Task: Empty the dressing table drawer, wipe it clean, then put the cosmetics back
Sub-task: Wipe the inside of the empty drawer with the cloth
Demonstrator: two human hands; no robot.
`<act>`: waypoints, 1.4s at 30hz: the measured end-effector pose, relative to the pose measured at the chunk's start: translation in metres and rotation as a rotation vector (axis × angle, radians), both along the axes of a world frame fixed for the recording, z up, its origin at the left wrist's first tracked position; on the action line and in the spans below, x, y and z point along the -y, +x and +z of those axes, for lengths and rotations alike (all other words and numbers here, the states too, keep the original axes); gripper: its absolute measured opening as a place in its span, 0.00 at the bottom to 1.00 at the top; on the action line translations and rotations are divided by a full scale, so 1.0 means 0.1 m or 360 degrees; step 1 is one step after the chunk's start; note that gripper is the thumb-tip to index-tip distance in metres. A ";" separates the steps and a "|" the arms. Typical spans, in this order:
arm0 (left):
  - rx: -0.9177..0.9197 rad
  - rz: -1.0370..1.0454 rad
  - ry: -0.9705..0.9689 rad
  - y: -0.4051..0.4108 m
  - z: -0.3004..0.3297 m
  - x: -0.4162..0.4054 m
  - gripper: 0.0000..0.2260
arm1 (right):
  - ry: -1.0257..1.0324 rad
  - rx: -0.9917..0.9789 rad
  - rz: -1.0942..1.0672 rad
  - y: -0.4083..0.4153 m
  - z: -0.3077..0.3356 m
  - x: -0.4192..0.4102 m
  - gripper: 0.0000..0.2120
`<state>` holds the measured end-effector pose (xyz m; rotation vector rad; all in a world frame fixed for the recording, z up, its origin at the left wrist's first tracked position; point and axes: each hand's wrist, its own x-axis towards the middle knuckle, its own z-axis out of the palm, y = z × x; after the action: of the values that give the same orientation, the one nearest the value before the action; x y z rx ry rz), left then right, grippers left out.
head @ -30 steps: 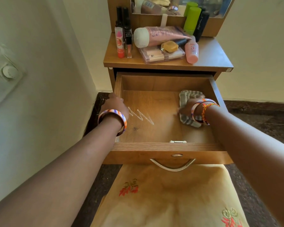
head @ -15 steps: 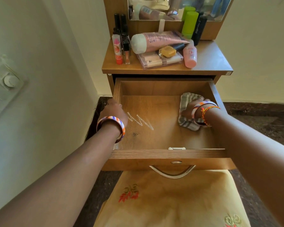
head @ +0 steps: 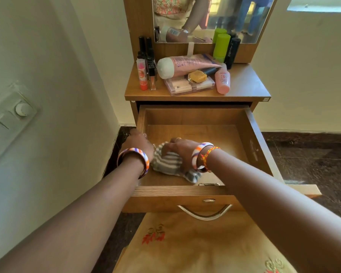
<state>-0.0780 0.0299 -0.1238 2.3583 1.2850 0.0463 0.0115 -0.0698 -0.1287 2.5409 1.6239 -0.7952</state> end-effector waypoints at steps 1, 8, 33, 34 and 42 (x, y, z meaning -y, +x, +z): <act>0.0008 0.0000 -0.0001 0.00 -0.01 0.00 0.14 | -0.0102 -0.0013 0.0063 0.03 0.04 0.07 0.34; 0.0057 0.0020 -0.0027 0.01 -0.04 -0.02 0.14 | -0.0141 0.0105 -0.0618 0.62 0.03 0.54 0.31; 0.0219 0.0461 -0.0663 0.10 -0.07 -0.17 0.28 | 0.0136 0.0221 -0.0416 0.39 -0.06 -0.19 0.21; 0.0226 0.0457 -0.0648 0.10 -0.07 -0.16 0.27 | 0.0166 0.0264 -0.0450 0.35 -0.09 -0.31 0.19; 0.0260 0.0454 -0.0557 0.11 -0.06 -0.13 0.25 | 0.0131 0.0150 -0.0081 0.34 0.01 -0.57 0.21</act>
<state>-0.0674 0.0426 -0.1298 1.8302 1.4103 0.0926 0.0452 -0.0131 -0.1279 2.6411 1.6023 -0.6144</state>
